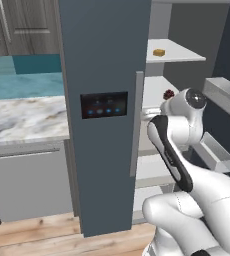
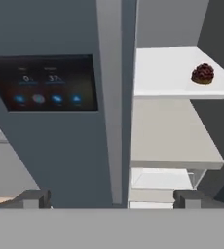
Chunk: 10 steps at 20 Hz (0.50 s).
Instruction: Take the cakes from the fridge and place them on the empty tray on the dining counter.
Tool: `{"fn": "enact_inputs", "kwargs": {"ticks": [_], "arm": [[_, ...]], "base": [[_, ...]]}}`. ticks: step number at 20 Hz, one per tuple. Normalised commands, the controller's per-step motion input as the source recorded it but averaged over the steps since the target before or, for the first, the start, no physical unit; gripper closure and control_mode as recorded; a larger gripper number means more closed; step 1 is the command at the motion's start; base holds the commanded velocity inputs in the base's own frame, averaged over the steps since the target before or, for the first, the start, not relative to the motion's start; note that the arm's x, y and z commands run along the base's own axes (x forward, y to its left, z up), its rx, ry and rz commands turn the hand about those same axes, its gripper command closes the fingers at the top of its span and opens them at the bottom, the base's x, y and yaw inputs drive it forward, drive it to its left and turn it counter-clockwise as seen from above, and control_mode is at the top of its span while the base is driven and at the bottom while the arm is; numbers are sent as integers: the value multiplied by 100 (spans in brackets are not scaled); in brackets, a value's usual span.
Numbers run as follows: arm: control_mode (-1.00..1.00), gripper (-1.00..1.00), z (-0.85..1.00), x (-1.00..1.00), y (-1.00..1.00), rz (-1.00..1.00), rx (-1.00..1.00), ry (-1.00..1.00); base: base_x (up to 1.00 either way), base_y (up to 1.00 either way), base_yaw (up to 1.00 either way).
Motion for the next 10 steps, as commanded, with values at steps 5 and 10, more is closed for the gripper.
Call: {"fn": "enact_inputs", "kwargs": {"ticks": [5, 10], "arm": [[-100, -100, -27, 67, 22, 0, 0, -6], [-100, -100, -22, 65, 3, 0, 0, -6]], "base": [[0, 0, 0], [0, 0, 0]]}}
